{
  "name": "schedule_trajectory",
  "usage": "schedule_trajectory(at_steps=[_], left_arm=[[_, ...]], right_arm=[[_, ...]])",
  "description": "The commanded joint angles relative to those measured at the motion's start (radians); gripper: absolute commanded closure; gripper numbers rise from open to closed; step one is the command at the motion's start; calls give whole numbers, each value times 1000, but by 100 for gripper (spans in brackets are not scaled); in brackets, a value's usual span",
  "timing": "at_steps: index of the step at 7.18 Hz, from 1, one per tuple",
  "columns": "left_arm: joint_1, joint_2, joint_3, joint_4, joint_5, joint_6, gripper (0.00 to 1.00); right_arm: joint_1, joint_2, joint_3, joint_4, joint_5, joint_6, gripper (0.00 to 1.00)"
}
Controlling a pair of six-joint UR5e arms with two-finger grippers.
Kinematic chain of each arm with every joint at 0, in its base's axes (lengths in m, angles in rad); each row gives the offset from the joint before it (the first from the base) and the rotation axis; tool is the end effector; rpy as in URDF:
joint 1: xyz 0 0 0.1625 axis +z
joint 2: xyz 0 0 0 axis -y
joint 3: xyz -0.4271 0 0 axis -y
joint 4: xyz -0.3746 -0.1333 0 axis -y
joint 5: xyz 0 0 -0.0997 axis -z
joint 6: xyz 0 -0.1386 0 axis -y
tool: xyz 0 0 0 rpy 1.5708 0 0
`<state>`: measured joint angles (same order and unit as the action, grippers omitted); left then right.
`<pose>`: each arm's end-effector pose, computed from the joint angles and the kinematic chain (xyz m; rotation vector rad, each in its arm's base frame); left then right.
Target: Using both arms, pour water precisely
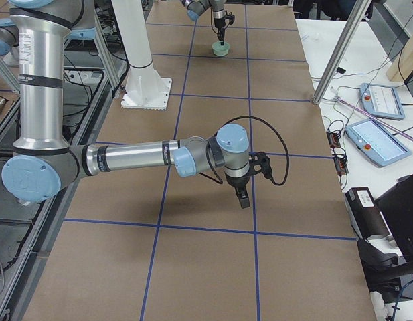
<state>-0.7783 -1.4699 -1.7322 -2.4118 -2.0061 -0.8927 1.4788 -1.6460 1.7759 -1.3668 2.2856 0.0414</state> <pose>0.2973 -0.3982 0.5646 0.2874 0.9304 0.1040 -0.0007 -0.4698 0.6061 0.2718 -0.7282 -0.1673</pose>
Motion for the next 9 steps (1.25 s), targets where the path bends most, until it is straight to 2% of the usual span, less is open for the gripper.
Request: schedule_trajectory(at_steps=[1, 2, 3, 5, 6, 7, 9], left_arm=[[-1, -19, -67, 26, -81, -9, 100], [-3, -70, -72, 66, -83, -12, 100], [-4, -167, -72, 179, -77, -23, 100], [-1, -414, -44, 415, -71, -110, 100], [22, -514, -29, 491, -68, -167, 100], [66, -605, 30, 516, -12, -199, 100], [126, -822, 237, 516, 33, -264, 100]], right_arm=[[0, 0, -1, 0, 0, 0, 1], [0, 0, -1, 0, 0, 0, 1], [0, 0, -3, -2, 0, 0, 1], [0, 2, -6, -2, 0, 0, 1], [0, 2, -6, -2, 0, 0, 1], [0, 3, -9, -2, 2, 0, 1], [-2, 3, -10, -2, 3, 6, 1]])
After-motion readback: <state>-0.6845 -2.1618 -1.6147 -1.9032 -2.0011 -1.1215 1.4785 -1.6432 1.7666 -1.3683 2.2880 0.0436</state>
